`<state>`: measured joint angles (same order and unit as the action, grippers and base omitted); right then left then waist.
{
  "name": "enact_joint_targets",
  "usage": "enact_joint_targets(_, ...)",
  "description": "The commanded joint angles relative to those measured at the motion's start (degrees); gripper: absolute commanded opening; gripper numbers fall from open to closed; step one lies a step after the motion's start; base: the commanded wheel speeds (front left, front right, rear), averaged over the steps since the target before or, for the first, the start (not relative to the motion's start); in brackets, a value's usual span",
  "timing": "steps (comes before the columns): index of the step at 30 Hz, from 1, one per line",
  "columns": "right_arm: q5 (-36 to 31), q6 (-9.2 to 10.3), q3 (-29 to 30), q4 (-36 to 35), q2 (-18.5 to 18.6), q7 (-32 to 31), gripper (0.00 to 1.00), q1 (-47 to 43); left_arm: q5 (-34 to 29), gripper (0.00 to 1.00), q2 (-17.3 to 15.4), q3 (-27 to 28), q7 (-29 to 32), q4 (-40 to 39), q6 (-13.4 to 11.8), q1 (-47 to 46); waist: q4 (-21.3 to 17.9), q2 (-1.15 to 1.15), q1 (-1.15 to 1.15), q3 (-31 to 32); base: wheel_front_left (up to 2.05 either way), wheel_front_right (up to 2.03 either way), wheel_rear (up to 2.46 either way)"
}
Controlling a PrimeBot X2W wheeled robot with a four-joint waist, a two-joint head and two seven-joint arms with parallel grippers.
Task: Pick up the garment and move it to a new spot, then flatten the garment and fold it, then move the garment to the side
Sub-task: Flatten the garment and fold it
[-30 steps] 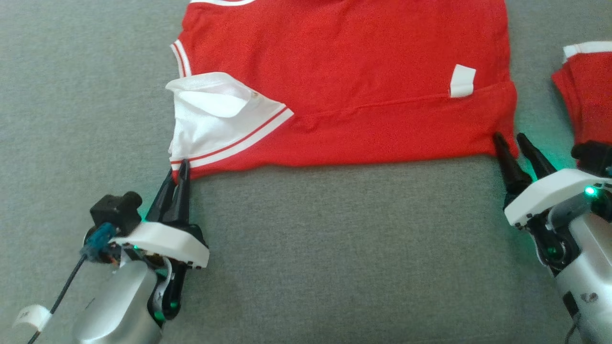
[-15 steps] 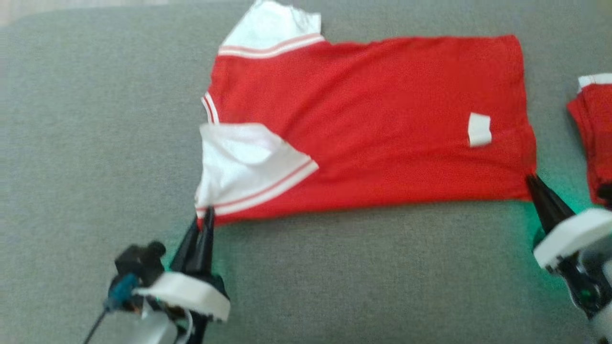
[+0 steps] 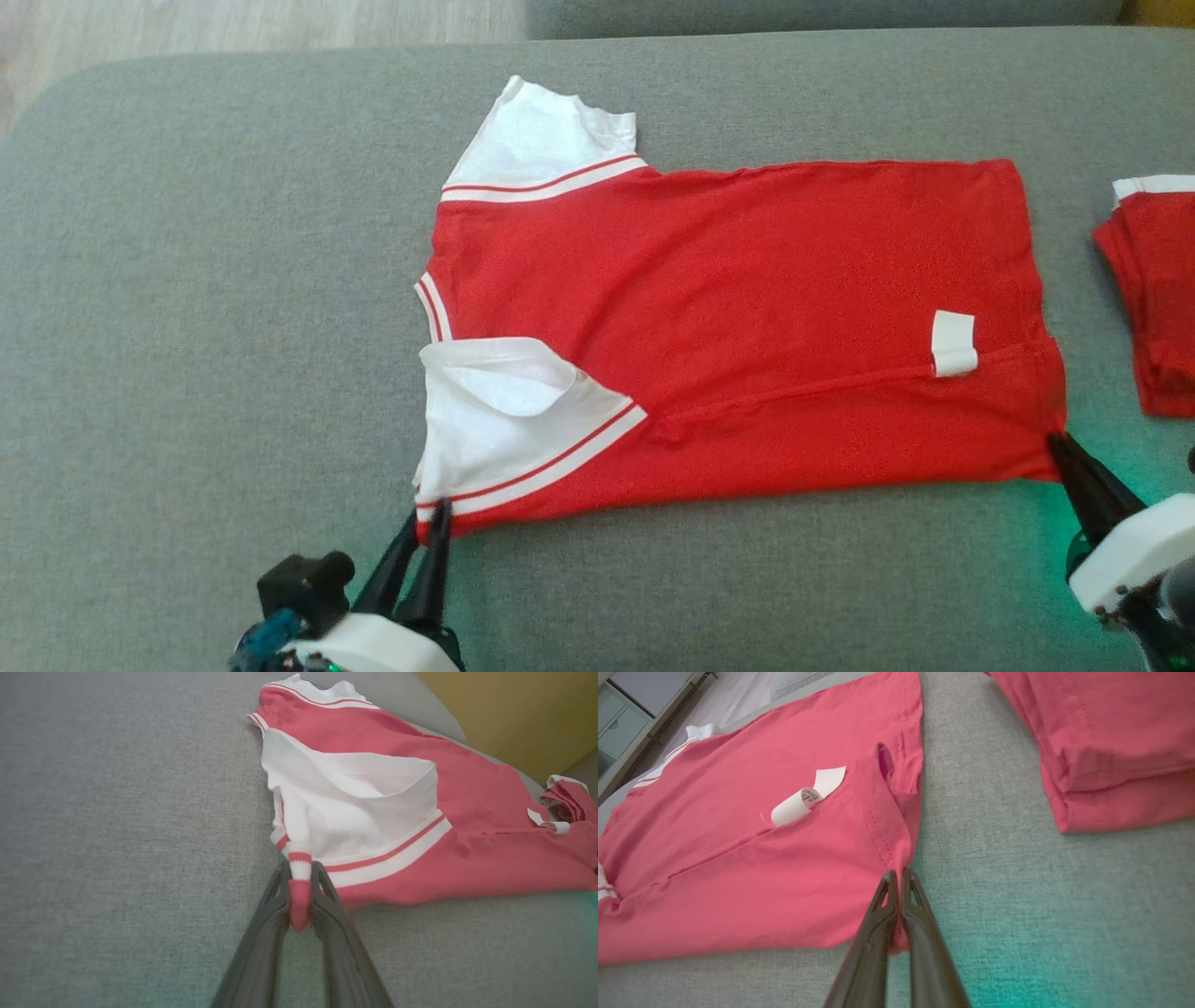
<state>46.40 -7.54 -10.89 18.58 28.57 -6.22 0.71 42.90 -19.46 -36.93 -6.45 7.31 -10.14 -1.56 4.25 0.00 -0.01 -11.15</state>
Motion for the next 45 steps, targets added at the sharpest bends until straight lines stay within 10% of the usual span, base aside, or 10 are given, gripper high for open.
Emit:
enact_joint_targets(1, -1.1, 0.05, 0.4, -2.0, 0.9, -0.3, 0.84, -0.1, 0.2, 0.91, -1.3, 1.6, 0.4, -1.3, -0.4, -1.2, -0.3, 0.0, 0.01, 0.1, 0.0, 0.0, 0.0)
enact_joint_targets(2, -1.6, 0.05, 0.9, -2.0, 0.6, -0.4, 1.0, -0.2, 0.0, 1.0, -1.6, 1.5, 0.8, -1.1, -0.5, -1.4, -0.5, 0.0, 0.01, 0.1, 0.0, 0.0, 0.0)
enact_joint_targets(16, -10.7, 0.05, 1.1, -11.1, -2.0, 8.0, 1.0, 0.7, -3.7, 1.0, -5.8, 4.9, 0.3, -4.8, -2.5, -9.1, -4.7, 0.0, 0.01, -2.2, 0.0, 0.0, 0.0)
enact_joint_targets(24, -11.6, 0.05, 1.1, -14.9, -2.2, 8.9, 1.0, 3.2, -7.7, 1.0, -11.3, 3.8, 14.0, -5.2, 4.6, -33.3, -7.0, 0.0, 0.01, -9.2, 0.0, 0.0, 0.0)
enact_joint_targets(32, -10.3, 0.05, -0.7, -16.8, -1.2, 8.5, 1.0, 6.9, -3.4, 1.0, -9.7, 2.8, 31.8, 7.6, 12.9, -56.7, -10.5, 0.0, 0.01, -16.0, 0.0, 0.0, 0.0)
enact_joint_targets(45, -8.4, 0.05, -4.6, -16.5, -0.9, 10.3, 1.0, 11.2, -4.1, 1.0, -11.0, 2.6, 43.4, 28.1, 11.1, -70.6, -16.3, 0.0, 0.01, -22.7, 0.0, 0.0, 0.0)
